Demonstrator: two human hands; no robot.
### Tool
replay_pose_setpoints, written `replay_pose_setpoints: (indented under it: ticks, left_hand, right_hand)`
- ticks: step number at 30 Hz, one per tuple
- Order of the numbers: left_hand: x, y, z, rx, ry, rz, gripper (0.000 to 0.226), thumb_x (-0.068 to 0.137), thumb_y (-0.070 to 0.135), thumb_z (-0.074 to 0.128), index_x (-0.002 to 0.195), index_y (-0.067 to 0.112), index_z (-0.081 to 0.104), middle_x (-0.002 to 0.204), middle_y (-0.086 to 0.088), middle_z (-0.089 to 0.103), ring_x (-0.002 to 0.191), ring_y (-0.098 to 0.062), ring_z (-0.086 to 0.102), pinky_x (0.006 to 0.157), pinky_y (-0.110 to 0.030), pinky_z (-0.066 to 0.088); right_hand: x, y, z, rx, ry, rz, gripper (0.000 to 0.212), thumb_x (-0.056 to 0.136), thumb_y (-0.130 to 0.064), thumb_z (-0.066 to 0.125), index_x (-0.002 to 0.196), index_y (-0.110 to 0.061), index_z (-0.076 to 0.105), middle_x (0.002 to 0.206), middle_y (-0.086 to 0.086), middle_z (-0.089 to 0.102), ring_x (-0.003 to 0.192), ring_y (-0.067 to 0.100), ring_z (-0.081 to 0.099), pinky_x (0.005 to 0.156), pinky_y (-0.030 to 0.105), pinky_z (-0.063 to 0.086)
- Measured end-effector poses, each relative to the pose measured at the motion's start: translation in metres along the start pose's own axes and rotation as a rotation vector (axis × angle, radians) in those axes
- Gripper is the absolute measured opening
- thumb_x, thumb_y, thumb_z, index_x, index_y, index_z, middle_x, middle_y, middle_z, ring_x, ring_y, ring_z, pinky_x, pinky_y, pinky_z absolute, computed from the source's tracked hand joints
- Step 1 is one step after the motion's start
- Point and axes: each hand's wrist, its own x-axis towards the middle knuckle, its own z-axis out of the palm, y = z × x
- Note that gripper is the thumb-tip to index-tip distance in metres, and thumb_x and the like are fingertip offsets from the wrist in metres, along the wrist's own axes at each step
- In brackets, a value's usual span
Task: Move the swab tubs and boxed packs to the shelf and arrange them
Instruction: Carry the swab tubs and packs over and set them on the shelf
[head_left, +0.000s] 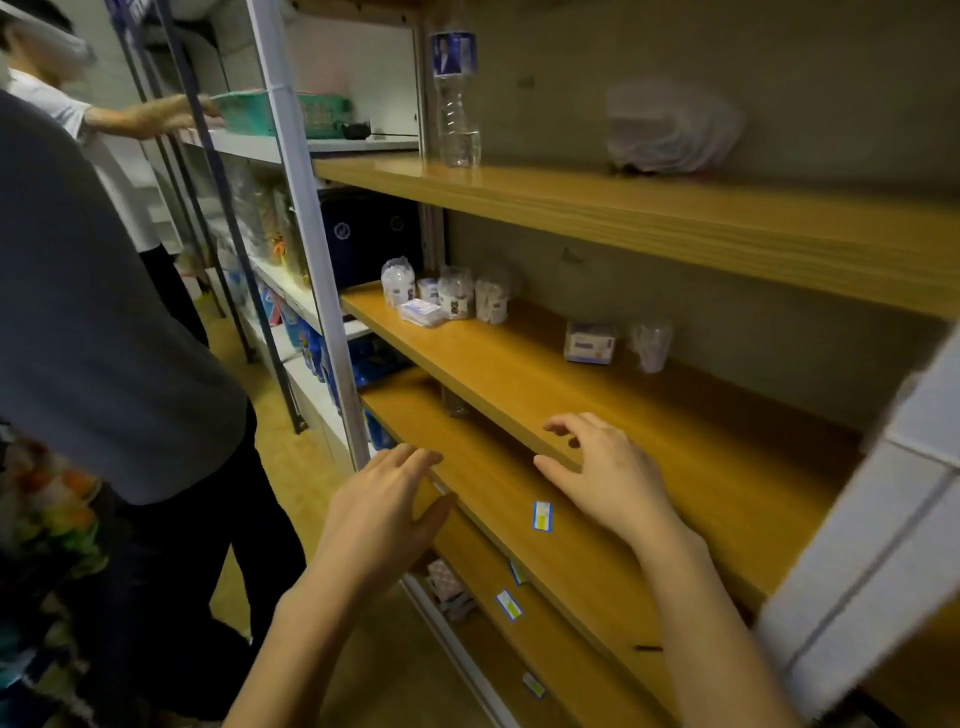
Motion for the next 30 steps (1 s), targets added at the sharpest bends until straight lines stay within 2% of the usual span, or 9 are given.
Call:
replay_pose_setpoints:
  ticks: [10,14,18,20,23,26,30]
  left_hand:
    - [0.139,-0.041,0.067,-0.215,-0.039,0.151,0.046,0.088,0.048,0.048,0.129,0.028,0.043,0.126,0.01,0.051,0.113,-0.006,0.048,0.084,-0.022,0.044]
    - [0.182,-0.04,0.096,-0.43,-0.143,0.144,0.057,0.084,0.05,0.052,0.134,0.027,0.036,0.132,0.009,0.046,0.115,-0.006,0.045,0.088,-0.026,0.045]
    - [0.231,-0.032,0.131,-0.707,-0.319,0.063,0.075,0.078,0.047,0.063,0.139,0.021,0.028,0.141,0.002,0.035,0.123,-0.014,0.041,0.098,-0.037,0.043]
    - [0.258,-0.024,0.15,-0.766,-0.363,0.037,0.086,0.075,0.047,0.067,0.142,0.015,0.023,0.144,-0.002,0.03,0.128,-0.02,0.036,0.103,-0.04,0.04]
    - [0.297,-0.012,0.178,-0.743,-0.435,0.035,0.098,0.071,0.048,0.07,0.143,0.008,0.017,0.148,-0.011,0.024,0.136,-0.027,0.027,0.11,-0.036,0.029]
    - [0.327,0.002,0.201,-0.79,-0.5,0.116,0.106,0.054,0.064,0.072,0.139,0.012,0.033,0.142,-0.012,0.038,0.131,-0.029,0.035,0.109,-0.04,0.032]
    - [0.346,0.01,0.229,-0.974,-0.48,0.113,0.086,0.06,0.034,0.083,0.129,0.011,0.037,0.128,-0.014,0.051,0.119,-0.028,0.049,0.098,-0.045,0.043]
  right_hand:
    - [0.115,0.04,0.013,-0.003,0.016,0.187,0.038,0.087,-0.043,0.055,0.123,-0.033,0.047,0.128,-0.01,0.05,0.115,0.014,0.049,0.094,0.038,0.044]
    - [0.133,0.059,0.008,-0.027,0.012,0.304,0.04,0.088,-0.044,0.053,0.125,-0.035,0.045,0.131,-0.007,0.048,0.119,0.017,0.048,0.096,0.039,0.042]
    - [0.139,0.078,0.001,-0.051,0.013,0.449,0.044,0.09,-0.047,0.047,0.132,-0.036,0.039,0.131,-0.001,0.05,0.121,0.02,0.047,0.098,0.04,0.042]
    - [0.141,0.086,0.001,-0.095,0.024,0.515,0.046,0.09,-0.05,0.044,0.134,-0.038,0.035,0.134,0.001,0.048,0.123,0.023,0.044,0.1,0.04,0.039]
    - [0.143,0.088,0.004,-0.167,0.065,0.585,0.048,0.091,-0.05,0.042,0.136,-0.038,0.031,0.135,0.0,0.047,0.124,0.023,0.042,0.098,0.036,0.036]
    - [0.142,0.084,0.009,-0.221,0.126,0.642,0.047,0.092,-0.049,0.042,0.135,-0.033,0.034,0.131,0.0,0.05,0.12,0.022,0.045,0.094,0.033,0.039]
    - [0.147,0.077,0.013,-0.217,0.208,0.706,0.048,0.09,-0.046,0.047,0.135,-0.031,0.036,0.132,0.0,0.047,0.119,0.021,0.047,0.091,0.031,0.041]
